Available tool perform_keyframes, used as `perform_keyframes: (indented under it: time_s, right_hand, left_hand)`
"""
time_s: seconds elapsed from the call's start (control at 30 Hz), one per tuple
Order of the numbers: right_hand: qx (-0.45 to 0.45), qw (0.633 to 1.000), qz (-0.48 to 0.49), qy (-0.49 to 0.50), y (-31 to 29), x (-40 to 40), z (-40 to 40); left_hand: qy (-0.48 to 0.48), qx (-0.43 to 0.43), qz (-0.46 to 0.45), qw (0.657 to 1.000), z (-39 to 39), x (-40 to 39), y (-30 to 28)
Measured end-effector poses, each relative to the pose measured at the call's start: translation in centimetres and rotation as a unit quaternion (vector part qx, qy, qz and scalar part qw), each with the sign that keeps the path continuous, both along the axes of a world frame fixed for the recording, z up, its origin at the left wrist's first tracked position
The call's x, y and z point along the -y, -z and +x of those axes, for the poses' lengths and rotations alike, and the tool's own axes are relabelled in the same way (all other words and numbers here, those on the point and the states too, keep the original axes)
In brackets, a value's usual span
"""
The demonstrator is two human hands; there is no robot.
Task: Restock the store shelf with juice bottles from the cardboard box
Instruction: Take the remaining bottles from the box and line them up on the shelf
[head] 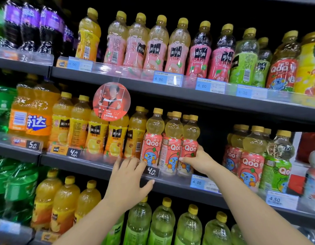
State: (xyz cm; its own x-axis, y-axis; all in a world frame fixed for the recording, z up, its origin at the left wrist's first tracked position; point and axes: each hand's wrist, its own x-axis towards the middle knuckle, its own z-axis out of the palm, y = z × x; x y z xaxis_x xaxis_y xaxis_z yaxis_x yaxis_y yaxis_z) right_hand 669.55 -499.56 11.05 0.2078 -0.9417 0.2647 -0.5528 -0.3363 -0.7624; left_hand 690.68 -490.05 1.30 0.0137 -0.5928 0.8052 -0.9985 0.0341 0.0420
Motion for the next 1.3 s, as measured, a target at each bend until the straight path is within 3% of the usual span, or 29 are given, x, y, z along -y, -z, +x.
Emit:
perform_keyframes:
  time_s: [0.27, 0.97, 1.3]
  right_hand:
    - [-0.031, 0.992, -0.088, 0.080, 0.1, -0.1, 0.7]
    - [-0.121, 0.991, -0.058, -0.017, 0.6, 2.3, 1.4]
    - [-0.125, 0.989, -0.078, 0.006, 0.8, 2.4, 1.6]
  left_hand:
    - [-0.001, 0.001, -0.008, 1.000, 0.0, 0.2, 0.3]
    - [0.005, 0.002, -0.015, 1.000, -0.1, 0.3, 0.4]
    - [0.004, 0.001, -0.016, 1.000, -0.2, 0.1, 0.2]
